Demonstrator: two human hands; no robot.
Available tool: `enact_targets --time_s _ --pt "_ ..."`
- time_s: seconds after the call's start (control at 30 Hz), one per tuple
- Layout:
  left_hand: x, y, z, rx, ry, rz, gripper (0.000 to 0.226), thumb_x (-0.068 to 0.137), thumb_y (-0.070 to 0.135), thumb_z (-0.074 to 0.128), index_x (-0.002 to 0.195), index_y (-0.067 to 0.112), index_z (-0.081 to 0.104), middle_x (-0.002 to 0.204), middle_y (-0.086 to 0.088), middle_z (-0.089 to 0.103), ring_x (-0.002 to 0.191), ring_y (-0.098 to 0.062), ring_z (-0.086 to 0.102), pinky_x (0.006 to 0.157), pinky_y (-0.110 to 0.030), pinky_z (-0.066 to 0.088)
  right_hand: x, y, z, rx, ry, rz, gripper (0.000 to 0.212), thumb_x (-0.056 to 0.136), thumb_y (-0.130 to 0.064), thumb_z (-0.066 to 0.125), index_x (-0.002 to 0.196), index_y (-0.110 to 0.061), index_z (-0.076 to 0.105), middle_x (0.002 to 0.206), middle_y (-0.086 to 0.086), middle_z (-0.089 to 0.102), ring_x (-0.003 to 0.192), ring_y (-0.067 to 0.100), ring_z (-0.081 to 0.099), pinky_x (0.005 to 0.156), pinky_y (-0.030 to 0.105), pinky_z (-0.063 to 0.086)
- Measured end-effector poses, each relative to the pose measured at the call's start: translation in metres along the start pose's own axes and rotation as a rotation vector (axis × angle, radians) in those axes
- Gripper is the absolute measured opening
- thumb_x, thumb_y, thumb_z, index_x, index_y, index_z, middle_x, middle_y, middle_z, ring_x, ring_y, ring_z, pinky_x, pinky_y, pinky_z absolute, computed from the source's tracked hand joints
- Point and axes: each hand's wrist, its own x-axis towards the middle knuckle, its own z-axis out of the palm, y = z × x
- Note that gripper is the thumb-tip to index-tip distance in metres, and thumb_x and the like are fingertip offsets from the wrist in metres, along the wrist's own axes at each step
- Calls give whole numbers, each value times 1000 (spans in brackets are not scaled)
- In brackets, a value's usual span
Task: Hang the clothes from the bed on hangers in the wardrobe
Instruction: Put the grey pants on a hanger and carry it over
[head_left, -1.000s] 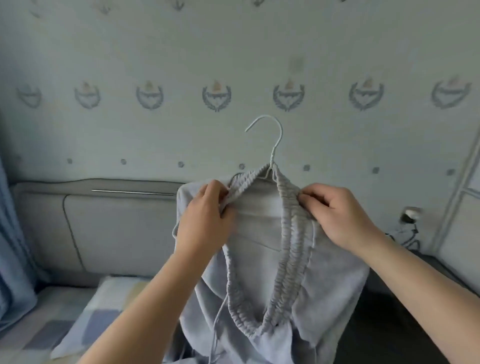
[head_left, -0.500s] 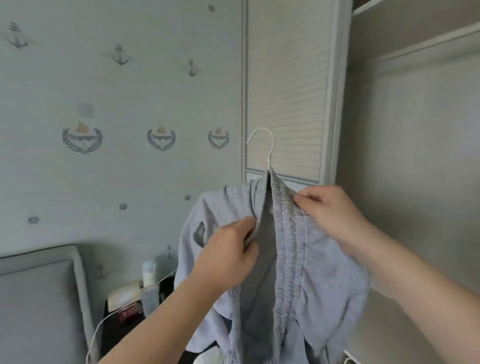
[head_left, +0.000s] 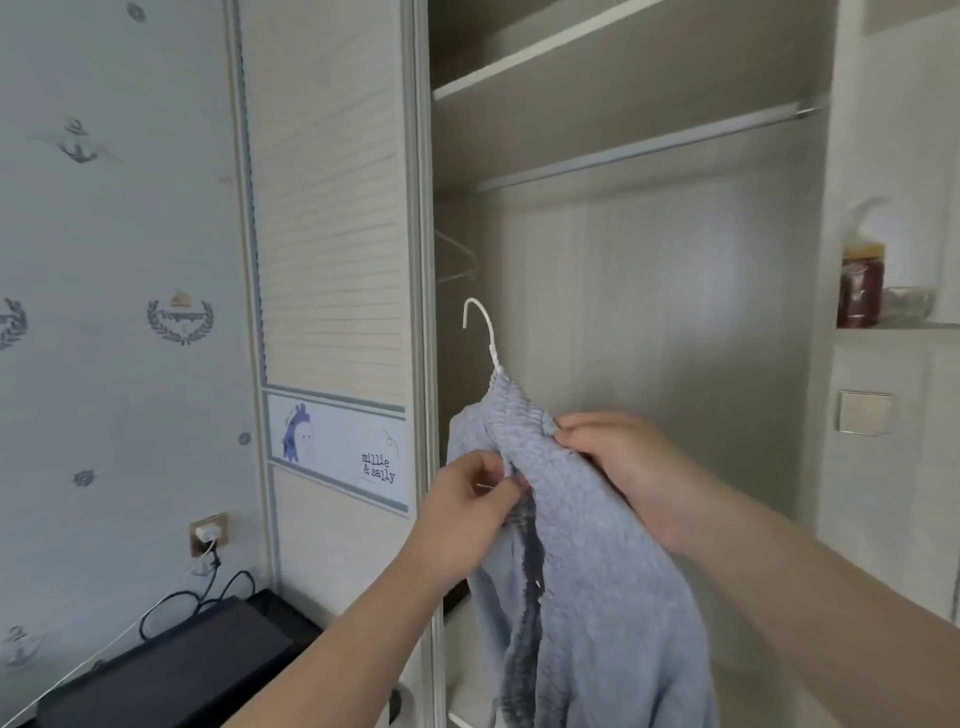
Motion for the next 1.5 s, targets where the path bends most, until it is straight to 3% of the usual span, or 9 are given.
enact_targets --time_s 0.1,0.3,0.53,0.67,0.77,0.9,1.13,1.33,1.5 --pt "23 -3 15 -145 -78 -69 28 98 19 55 75 23 70 80 8 72 78 -12 66 74 -23 47 11 3 -14 -57 70 -39 21 94 -12 58 83 2 70 81 12 69 75 21 64 72 30 48" --pt "81 -22 20 -267 -188 -29 63 82 65 64 110 9 70 107 -8 75 102 -22 71 95 -42 55 50 15 -15 -110 146 -32 37 93 -6 58 61 -16 74 65 -1 71 59 7 67 51 13 49" --pt "177 -55 4 -378 -249 31 31 97 20 65 111 -8 65 101 -18 73 83 -21 71 69 -24 56 130 22 -4 -285 385 -61 19 89 -4 59 74 -3 70 69 3 62 63 9 55 50 12 39" --pt "220 -78 -4 -405 -302 65 26 99 17 61 114 -4 67 109 -17 73 98 -25 71 86 -30 58 169 25 1 -244 474 -64 25 89 -6 59 70 -14 74 73 5 70 62 7 59 58 15 44" --pt "247 -89 -5 -400 -304 71 22 98 18 62 105 -2 69 99 -11 75 90 -18 71 83 -26 56 195 28 6 -230 523 -56 17 89 -6 58 91 4 72 96 20 70 72 13 59 59 19 43" --pt "278 -94 -8 -279 -197 79 25 90 22 74 86 -2 69 71 -2 62 64 -6 54 65 -19 44 231 32 0 -117 605 24 32 87 -9 58 108 14 64 93 23 70 77 18 57 63 26 40" --pt "319 -71 -27 -125 -193 235 29 90 41 69 92 12 65 86 -10 69 67 -12 59 60 -20 45 294 10 -13 269 394 115 35 90 -9 55 121 6 64 124 21 64 104 33 62 95 40 52" --pt "362 -51 -31 168 -331 277 38 81 48 76 92 13 65 71 1 63 56 -9 55 54 -23 42 366 -17 -21 101 390 -38 12 89 -4 61 100 -8 62 81 6 62 66 13 56 62 21 48" --pt "421 -49 -22 494 -114 379 29 97 30 57 73 15 52 62 1 50 59 -23 47 51 -31 31 431 -33 -40 -66 400 -150 19 88 -8 66 73 -16 57 66 1 55 54 9 47 53 19 36"
